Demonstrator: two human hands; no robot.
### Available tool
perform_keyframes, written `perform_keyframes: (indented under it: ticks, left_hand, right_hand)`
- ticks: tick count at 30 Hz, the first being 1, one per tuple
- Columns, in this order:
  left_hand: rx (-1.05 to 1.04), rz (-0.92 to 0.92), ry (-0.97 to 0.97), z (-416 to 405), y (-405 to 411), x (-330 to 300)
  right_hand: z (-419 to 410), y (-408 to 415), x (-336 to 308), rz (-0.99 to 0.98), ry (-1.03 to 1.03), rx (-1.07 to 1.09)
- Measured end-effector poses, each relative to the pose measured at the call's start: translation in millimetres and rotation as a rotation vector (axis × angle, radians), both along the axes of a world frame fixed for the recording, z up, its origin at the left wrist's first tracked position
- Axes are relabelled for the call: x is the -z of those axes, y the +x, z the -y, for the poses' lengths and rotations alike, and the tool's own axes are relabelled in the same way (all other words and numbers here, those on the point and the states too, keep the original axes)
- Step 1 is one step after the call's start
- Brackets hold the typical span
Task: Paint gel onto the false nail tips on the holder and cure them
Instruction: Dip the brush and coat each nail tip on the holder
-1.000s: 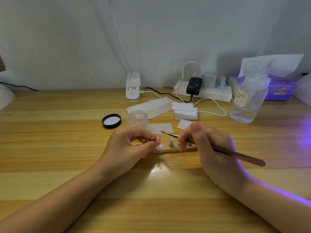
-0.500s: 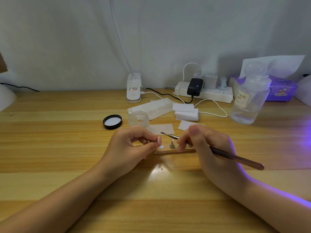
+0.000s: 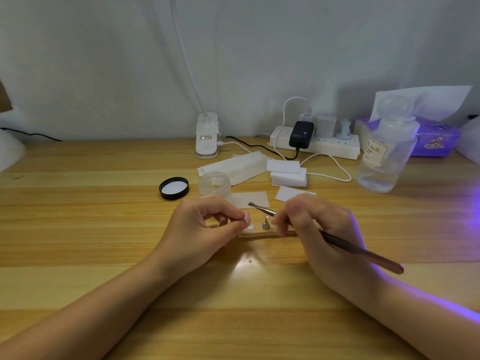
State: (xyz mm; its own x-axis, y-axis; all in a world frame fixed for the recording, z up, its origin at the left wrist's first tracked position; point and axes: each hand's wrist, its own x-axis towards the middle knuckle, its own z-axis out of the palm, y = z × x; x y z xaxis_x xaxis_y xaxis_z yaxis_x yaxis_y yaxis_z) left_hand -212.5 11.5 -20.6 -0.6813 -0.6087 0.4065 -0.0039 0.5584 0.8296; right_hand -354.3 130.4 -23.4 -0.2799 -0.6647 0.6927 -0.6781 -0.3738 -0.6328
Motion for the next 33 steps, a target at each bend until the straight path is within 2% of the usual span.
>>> perform_keyframes:
  ticks: [7,13,19,25,33]
  left_hand:
    - [-0.004,-0.002,-0.014,-0.5,0.2,-0.9]
    - [0.003,0.008,-0.032,0.2,0.5,-0.7]
    - [0.004,0.01,-0.02,0.8,0.3,0.1]
    - [-0.001,0.012,-0.009,0.4,0.4,-0.4]
    - [0.003,0.014,0.041,-2.7,0.5,-3.0]
  right_hand:
    - [-2.0,0.1,0.6,-0.086,-0.014,-0.101]
    - [-2.0,-1.4,2.0,0.065,-0.04,-0.05]
    - [-0.6,-0.4,-0.9,0.053,-0.009,-0.046]
    - [-3.0,0.7,0.7,0.06,-0.001,-0.167]
    - [-1.8,-1.6,1.5,0.18,0.04,-0.088]
